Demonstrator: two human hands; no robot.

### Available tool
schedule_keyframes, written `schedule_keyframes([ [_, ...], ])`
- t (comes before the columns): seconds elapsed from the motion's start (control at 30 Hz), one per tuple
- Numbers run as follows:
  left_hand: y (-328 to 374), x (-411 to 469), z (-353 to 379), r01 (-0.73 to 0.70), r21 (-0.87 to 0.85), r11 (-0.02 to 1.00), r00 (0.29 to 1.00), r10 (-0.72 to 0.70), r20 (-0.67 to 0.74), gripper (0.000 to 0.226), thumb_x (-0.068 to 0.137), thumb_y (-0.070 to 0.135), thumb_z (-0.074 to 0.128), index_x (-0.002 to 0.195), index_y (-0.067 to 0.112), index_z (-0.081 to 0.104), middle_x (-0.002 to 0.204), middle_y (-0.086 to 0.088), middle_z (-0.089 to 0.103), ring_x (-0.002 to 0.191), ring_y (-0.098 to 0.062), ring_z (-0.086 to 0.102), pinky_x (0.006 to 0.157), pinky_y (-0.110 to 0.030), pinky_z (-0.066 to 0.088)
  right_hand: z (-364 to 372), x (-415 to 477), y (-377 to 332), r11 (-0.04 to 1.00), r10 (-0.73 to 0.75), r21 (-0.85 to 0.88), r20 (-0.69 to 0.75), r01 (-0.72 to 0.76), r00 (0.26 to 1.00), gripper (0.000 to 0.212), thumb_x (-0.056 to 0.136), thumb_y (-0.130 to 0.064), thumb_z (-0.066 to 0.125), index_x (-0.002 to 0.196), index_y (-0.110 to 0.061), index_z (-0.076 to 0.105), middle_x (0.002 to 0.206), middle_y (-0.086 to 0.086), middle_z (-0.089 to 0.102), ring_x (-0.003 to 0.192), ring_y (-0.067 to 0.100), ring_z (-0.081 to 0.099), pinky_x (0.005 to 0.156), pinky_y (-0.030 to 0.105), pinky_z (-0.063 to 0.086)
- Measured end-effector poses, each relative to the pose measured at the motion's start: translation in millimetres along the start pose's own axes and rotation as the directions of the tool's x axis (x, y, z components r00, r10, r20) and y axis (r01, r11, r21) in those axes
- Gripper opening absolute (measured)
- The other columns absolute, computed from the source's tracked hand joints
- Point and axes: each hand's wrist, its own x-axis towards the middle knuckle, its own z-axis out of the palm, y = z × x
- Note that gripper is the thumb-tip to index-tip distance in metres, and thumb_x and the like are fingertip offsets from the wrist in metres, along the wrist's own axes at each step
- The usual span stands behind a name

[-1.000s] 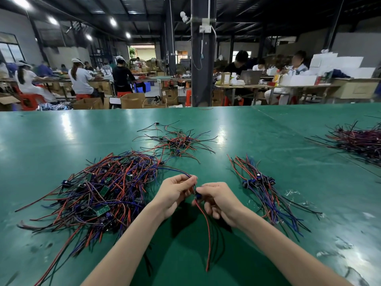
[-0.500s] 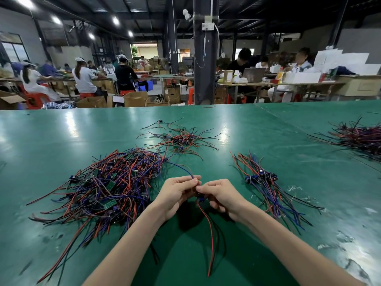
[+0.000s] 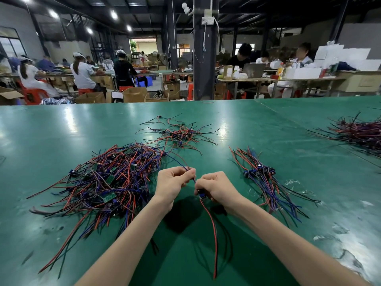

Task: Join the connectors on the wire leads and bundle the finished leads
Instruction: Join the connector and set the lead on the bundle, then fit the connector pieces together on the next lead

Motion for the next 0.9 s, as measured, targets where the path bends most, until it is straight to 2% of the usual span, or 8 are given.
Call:
schedule_keyframes([
  [0.1, 1.4, -1.0, -2.5, -0.124, 0.213, 0.969, 0.992, 0.123, 0.018, 0.018, 0.082, 0.008, 0.072, 0.063, 0.008, 0.071, 0.059, 0.004, 0.066, 0.051, -0.002, 0.049, 0.054, -0.016, 0.041, -0.4, 0.5, 2.2, 1.0, -0.011, -0.006, 0.03, 0.011, 0.999, 0.034, 0.075, -0.004, 0.061, 0.043, -0.015, 0.063, 0.043, -0.004, 0.055, 0.037, 0.003, 0.043, 0.042, 0.014, 0.034],
  [0.17, 1.3, -1.8, -3.4, -0.261, 0.455, 0.851, 0.964, 0.252, 0.081, 0.019, 0.085, 0.01, 0.069, 0.066, 0.005, 0.07, 0.063, -0.001, 0.068, 0.056, -0.004, 0.053, 0.059, -0.024, 0.044, 0.3, -0.6, 3.8, 0.997, -0.012, -0.071, 0.038, 0.014, 0.999, 0.031, 0.072, -0.01, 0.062, 0.042, -0.016, 0.06, 0.042, -0.005, 0.051, 0.04, 0.005, 0.042, 0.045, 0.017, 0.035],
  [0.23, 0.4, 0.1, -4.0, -0.293, 0.532, 0.795, 0.954, 0.279, 0.108, 0.017, 0.087, 0.01, 0.066, 0.073, 0.003, 0.071, 0.072, -0.007, 0.071, 0.064, -0.011, 0.058, 0.066, -0.029, 0.048, 0.1, -1.7, 4.6, 0.991, -0.017, -0.132, 0.031, 0.021, 0.999, 0.021, 0.065, -0.02, 0.061, 0.044, -0.015, 0.058, 0.043, -0.004, 0.048, 0.042, 0.007, 0.04, 0.047, 0.02, 0.033],
  [0.33, 0.9, 4.8, -6.9, -0.178, 0.464, 0.868, 0.984, 0.163, 0.072, 0.014, 0.091, 0.005, 0.059, 0.093, -0.001, 0.071, 0.089, -0.007, 0.071, 0.081, -0.015, 0.068, 0.071, -0.028, 0.055, -0.6, -2.0, 4.6, 0.99, -0.019, -0.136, 0.056, 0.026, 0.998, 0.022, 0.069, -0.015, 0.062, 0.047, -0.015, 0.061, 0.043, -0.006, 0.052, 0.042, 0.005, 0.042, 0.047, 0.019, 0.034],
  [0.43, 0.2, 7.6, -7.0, -0.044, 0.277, 0.96, 0.999, 0.036, 0.034, 0.016, 0.092, -0.001, 0.056, 0.103, -0.002, 0.067, 0.088, -0.009, 0.069, 0.078, -0.01, 0.066, 0.061, -0.015, 0.051, -1.7, -1.9, 2.9, 0.987, -0.018, -0.16, 0.066, 0.029, 0.998, 0.027, 0.075, -0.009, 0.062, 0.049, -0.016, 0.063, 0.044, -0.007, 0.057, 0.042, 0.003, 0.044, 0.047, 0.018, 0.036],
  [0.6, 4.5, 8.1, -8.0, 0.038, 0.039, 0.998, 0.999, -0.037, -0.036, 0.006, 0.085, 0.0, 0.065, 0.087, 0.0, 0.071, 0.069, -0.002, 0.07, 0.055, -0.001, 0.058, 0.054, -0.015, 0.049, -5.3, -4.1, -2.5, 0.993, 0.007, -0.118, 0.089, 0.003, 0.996, 0.026, 0.078, -0.005, 0.06, 0.053, -0.011, 0.064, 0.042, -0.007, 0.056, 0.035, 0.0, 0.043, 0.039, 0.011, 0.033],
  [0.73, 6.1, 6.9, -9.8, 0.053, 0.014, 0.998, 0.997, -0.052, -0.053, 0.007, 0.08, 0.006, 0.073, 0.073, 0.005, 0.071, 0.063, -0.002, 0.068, 0.049, -0.004, 0.051, 0.052, -0.017, 0.046, -4.3, -5.5, -4.4, 0.985, 0.004, -0.171, 0.106, 0.014, 0.994, 0.026, 0.078, -0.007, 0.06, 0.053, -0.014, 0.064, 0.042, -0.007, 0.055, 0.036, 0.001, 0.043, 0.04, 0.011, 0.032],
  [0.9, 5.7, 7.3, -9.4, 0.076, -0.019, 0.997, 0.996, -0.077, -0.041, 0.01, 0.079, 0.008, 0.074, 0.073, 0.005, 0.067, 0.061, 0.001, 0.067, 0.047, -0.004, 0.048, 0.05, -0.015, 0.043, -4.1, -5.3, -3.4, 0.979, -0.014, -0.201, 0.119, 0.038, 0.993, 0.028, 0.076, -0.007, 0.061, 0.05, -0.017, 0.063, 0.043, -0.006, 0.055, 0.038, 0.003, 0.045, 0.041, 0.012, 0.033],
])
